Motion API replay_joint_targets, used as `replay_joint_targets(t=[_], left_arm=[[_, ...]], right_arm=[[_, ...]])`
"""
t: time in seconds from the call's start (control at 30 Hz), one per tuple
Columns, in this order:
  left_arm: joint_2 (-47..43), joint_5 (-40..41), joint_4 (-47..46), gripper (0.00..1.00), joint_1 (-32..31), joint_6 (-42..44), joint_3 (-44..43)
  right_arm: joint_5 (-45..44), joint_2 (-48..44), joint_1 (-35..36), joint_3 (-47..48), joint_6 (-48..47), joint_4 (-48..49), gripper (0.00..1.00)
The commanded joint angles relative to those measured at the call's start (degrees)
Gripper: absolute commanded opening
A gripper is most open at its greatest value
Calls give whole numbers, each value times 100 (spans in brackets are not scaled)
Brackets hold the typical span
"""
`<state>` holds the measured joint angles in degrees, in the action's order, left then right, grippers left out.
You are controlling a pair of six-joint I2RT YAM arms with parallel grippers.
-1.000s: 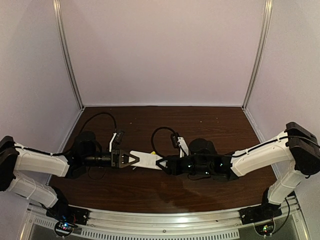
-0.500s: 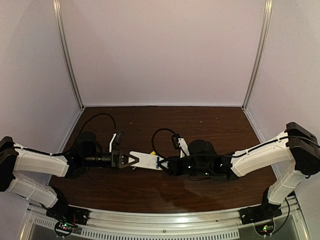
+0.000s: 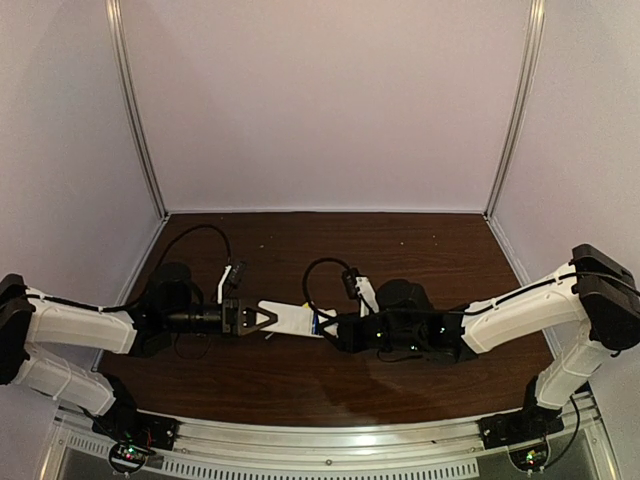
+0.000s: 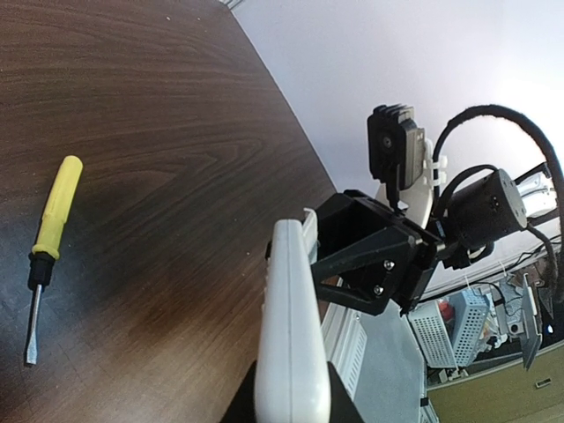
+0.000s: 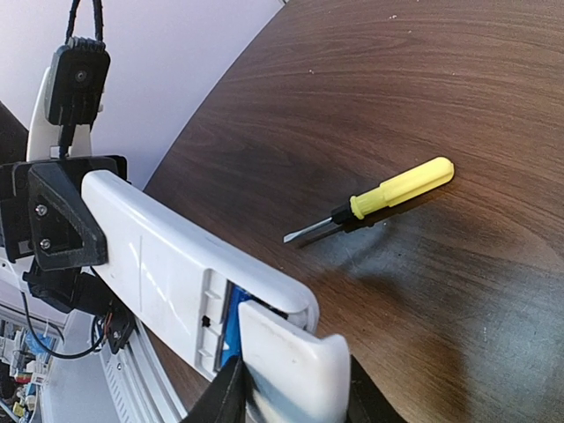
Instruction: Unload the batteries from the remote control
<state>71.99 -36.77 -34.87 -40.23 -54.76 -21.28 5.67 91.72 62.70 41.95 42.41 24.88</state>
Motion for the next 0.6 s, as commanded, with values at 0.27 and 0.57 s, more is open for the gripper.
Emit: replay_joint_targets(t=[0.27, 0.57], left_arm=[[-106, 16, -211, 0, 5, 158, -159], [-205, 11, -81, 0, 76, 197, -155]], right_arm=[[-70, -25, 0, -64, -92, -207, 32], [-139, -187, -3, -125, -137, -300, 27]])
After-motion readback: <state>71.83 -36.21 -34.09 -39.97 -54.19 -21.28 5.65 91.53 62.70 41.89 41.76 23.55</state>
